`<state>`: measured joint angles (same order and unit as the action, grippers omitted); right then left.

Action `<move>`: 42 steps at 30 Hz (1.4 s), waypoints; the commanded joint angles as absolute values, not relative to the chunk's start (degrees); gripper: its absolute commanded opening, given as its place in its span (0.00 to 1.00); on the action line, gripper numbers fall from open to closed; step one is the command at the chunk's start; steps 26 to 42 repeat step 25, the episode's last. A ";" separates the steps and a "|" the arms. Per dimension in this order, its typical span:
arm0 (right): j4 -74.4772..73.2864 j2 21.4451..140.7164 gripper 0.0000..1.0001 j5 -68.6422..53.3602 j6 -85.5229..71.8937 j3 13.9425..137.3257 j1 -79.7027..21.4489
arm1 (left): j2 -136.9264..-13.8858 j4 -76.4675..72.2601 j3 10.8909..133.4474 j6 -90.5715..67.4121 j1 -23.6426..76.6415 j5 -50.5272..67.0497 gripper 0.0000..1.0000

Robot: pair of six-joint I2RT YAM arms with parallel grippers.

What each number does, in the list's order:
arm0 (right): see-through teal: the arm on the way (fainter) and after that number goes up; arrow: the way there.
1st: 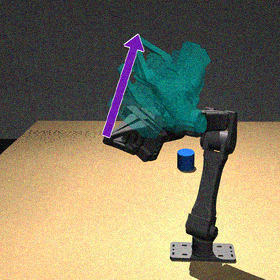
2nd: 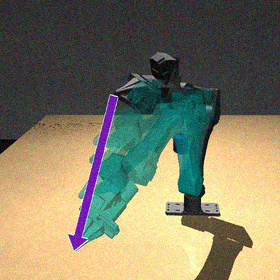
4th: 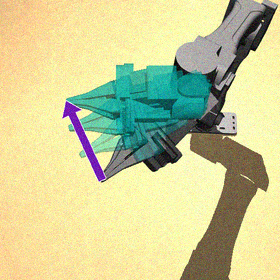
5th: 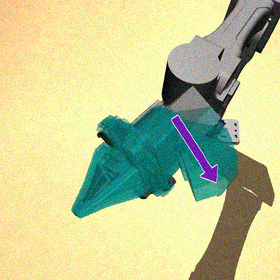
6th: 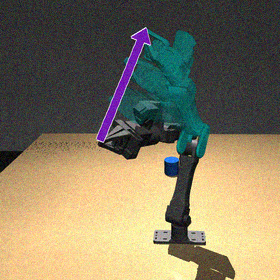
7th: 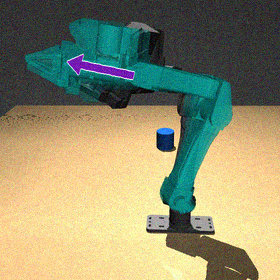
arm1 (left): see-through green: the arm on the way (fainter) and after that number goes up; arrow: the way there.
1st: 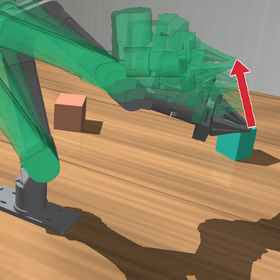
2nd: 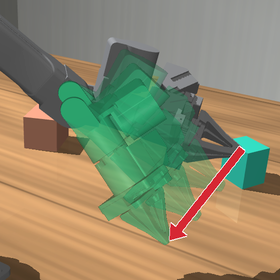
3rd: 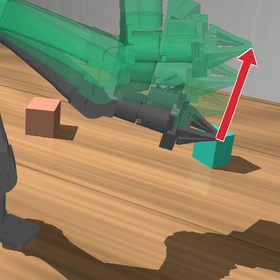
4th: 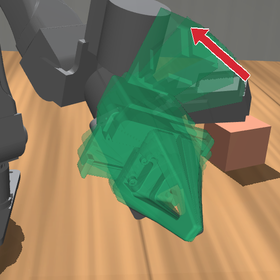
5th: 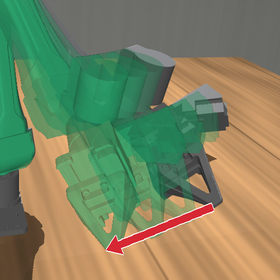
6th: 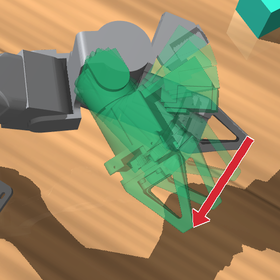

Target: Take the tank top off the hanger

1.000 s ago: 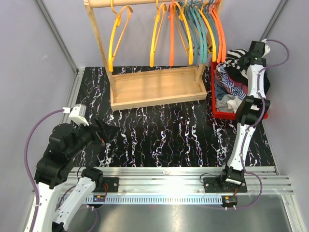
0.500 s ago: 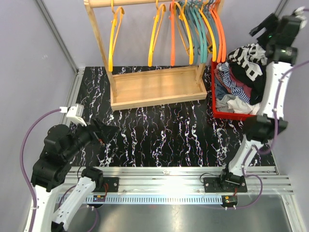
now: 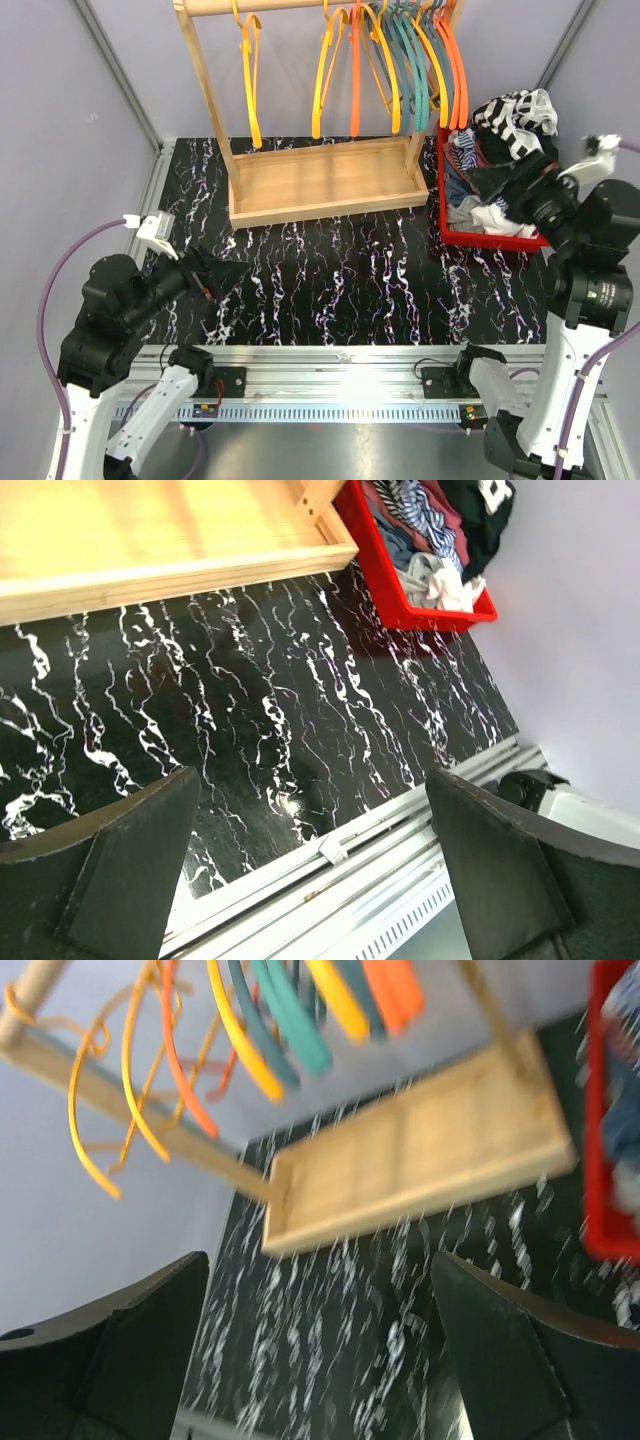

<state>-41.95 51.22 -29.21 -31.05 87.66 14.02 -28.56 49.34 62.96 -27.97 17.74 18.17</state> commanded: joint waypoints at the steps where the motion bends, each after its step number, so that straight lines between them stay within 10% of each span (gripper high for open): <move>1: -45.52 47.05 1.00 -39.62 -35.41 81.05 13.18 | -30.32 46.58 66.26 -24.79 17.84 22.58 0.99; 42: -58.35 36.03 1.00 -49.84 -37.62 80.33 13.10 | -29.01 42.29 66.18 -24.52 21.71 26.98 0.99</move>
